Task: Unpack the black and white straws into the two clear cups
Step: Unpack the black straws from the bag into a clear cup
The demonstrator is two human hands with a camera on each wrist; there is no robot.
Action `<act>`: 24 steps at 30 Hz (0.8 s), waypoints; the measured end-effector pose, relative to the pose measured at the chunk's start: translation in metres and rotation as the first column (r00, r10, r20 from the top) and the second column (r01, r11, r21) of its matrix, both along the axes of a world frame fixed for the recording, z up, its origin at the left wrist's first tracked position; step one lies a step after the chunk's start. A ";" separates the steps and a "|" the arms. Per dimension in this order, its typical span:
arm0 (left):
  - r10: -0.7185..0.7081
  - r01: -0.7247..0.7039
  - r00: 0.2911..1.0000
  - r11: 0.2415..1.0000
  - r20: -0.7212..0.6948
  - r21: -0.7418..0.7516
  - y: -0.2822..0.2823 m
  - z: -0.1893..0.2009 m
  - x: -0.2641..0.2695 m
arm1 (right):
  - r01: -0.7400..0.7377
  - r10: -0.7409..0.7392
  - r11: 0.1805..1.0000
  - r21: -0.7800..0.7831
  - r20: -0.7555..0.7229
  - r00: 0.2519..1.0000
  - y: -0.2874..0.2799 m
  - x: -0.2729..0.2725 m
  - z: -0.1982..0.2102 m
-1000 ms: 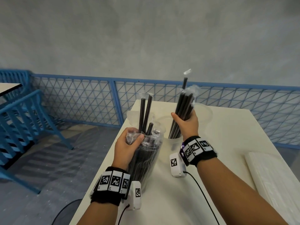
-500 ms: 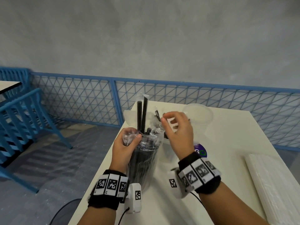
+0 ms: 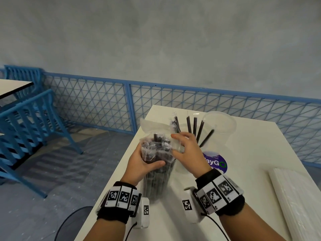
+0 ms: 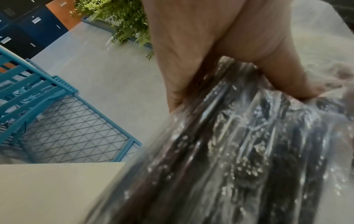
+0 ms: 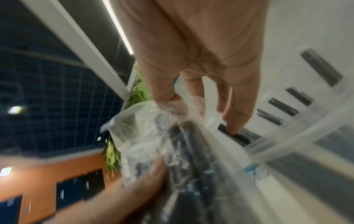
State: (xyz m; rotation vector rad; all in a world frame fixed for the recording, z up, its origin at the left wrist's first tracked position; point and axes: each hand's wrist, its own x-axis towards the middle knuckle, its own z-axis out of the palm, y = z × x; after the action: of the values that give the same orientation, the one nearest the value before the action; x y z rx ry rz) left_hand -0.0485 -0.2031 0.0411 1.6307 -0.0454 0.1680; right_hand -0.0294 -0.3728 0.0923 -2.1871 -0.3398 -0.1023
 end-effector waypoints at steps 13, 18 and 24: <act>0.007 -0.007 1.000 0.999 0.013 0.031 -0.001 -0.006 0.000 | 0.035 -0.025 0.997 -0.072 0.140 0.990 -0.001 -0.009 -0.002; -0.055 0.055 0.998 0.998 0.005 0.018 -0.001 -0.006 -0.002 | 0.002 0.006 0.990 0.138 -0.057 0.998 0.001 -0.010 -0.007; -0.071 0.070 0.997 0.997 -0.011 -0.020 0.002 -0.008 -0.003 | 0.111 -0.015 0.872 0.476 -0.201 0.979 0.004 -0.013 -0.023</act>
State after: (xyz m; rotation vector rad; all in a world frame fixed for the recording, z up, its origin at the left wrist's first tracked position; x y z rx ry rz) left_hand -0.0513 -0.2014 0.0333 1.6085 -0.0922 0.1047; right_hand -0.0427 -0.3691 0.0695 -1.6876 -0.1129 -0.0087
